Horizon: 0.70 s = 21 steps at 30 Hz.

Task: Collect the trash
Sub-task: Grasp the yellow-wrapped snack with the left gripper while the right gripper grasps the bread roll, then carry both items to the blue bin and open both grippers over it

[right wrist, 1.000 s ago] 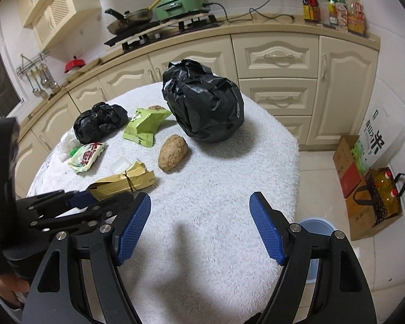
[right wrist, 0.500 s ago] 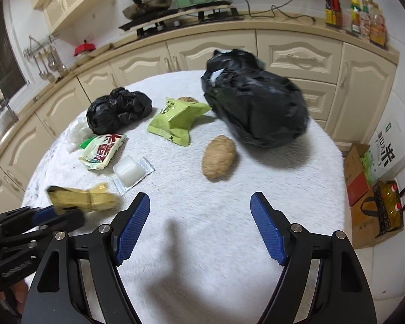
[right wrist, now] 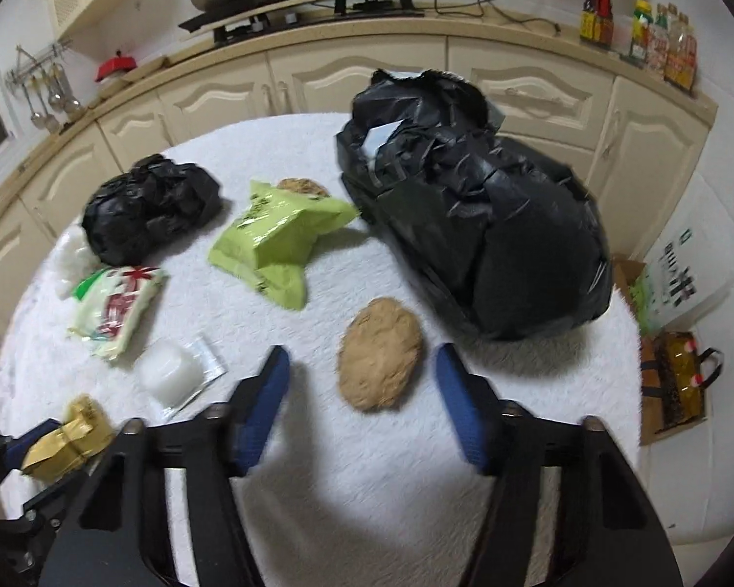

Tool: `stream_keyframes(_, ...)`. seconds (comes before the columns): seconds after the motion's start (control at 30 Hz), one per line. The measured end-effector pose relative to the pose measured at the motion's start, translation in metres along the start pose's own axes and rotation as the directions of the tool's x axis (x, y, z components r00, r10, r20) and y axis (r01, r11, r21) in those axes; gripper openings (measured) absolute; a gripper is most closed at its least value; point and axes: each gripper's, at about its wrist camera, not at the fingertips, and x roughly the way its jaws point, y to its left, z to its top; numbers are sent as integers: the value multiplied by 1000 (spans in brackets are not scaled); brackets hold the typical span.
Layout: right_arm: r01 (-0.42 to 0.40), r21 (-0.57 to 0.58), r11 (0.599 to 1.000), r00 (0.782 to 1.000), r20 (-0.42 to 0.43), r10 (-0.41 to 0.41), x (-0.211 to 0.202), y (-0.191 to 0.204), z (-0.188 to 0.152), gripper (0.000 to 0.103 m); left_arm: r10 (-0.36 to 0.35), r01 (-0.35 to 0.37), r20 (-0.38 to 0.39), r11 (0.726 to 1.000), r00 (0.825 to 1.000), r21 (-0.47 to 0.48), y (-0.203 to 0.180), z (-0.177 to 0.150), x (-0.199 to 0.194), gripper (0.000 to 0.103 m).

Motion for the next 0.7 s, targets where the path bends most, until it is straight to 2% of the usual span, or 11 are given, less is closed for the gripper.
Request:
stream_keyframes(0.03, -1, 0, 1000, 1000, 3, 1, 1, -1, 1, 47, 2, -2, -5, 1000, 1000, 1, -1, 2, 4, 46)
stream_keyframes(0.07, -5, 0, 1000, 1000, 7, 5, 1, -3, 2, 37, 2, -2, -4, 1000, 1000, -1, -2, 3, 7, 33)
stream_keyframes(0.1, -10, -2, 1000, 1000, 11, 10, 0, -5, 1, 32, 6, -6, -5, 1000, 1000, -1, -2, 4, 9, 28)
stream_keyframes(0.3, -85, 8, 996, 996, 27, 85, -11, -14, -7, 32, -7, 8, 16, 999, 1000, -35, -2, 4, 8, 27)
stream_keyframes(0.57, -194, -8, 981, 979, 59, 194, -47, -9, -34, 32, 5, -5, 64, 1000, 998, 3, -23, 11, -12, 27)
stream_keyframes(0.7, -228, -5, 974, 969, 97, 227, -75, -21, -48, 32, 2, -6, 77, 999, 997, 41, -48, 18, -14, 27)
